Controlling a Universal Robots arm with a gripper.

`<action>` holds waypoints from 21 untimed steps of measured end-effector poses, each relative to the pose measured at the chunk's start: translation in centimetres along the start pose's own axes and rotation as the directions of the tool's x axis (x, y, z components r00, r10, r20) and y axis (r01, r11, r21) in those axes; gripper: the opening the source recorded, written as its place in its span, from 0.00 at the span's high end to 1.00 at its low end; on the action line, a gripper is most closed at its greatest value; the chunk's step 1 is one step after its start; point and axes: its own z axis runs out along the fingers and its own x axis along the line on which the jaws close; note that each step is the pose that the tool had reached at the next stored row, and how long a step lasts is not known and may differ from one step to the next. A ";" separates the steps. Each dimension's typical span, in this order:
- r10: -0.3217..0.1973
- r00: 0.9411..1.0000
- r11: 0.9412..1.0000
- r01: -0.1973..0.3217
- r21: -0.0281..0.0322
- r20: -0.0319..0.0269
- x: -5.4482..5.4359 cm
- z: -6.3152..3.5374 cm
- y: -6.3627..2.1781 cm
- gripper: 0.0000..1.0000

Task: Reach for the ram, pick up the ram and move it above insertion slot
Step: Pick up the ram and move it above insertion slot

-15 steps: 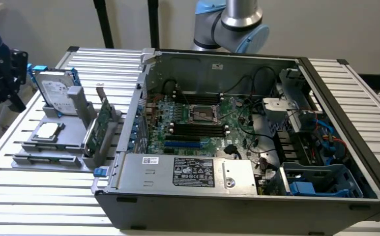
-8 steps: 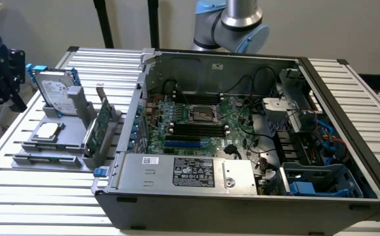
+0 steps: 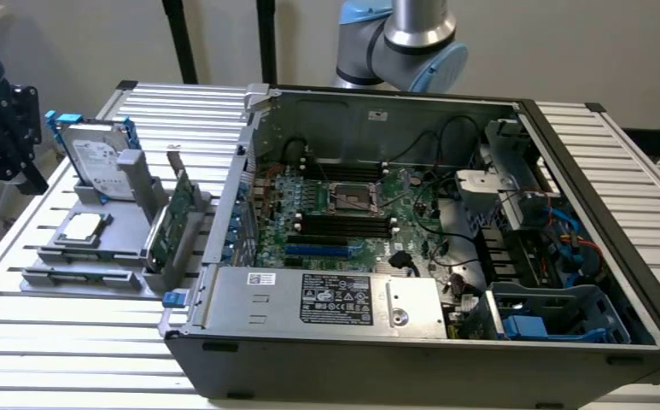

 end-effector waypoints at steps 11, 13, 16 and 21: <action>0.000 1.000 1.000 0.000 0.000 0.000 0.0 0.26 0.01 0.64; 0.001 1.000 1.000 -0.001 0.000 0.000 0.0 0.62 0.02 0.64; 0.008 1.000 1.000 -0.008 0.000 0.000 0.1 1.16 0.02 0.64; 0.033 0.999 0.999 -0.033 0.000 0.000 0.1 2.07 0.03 0.64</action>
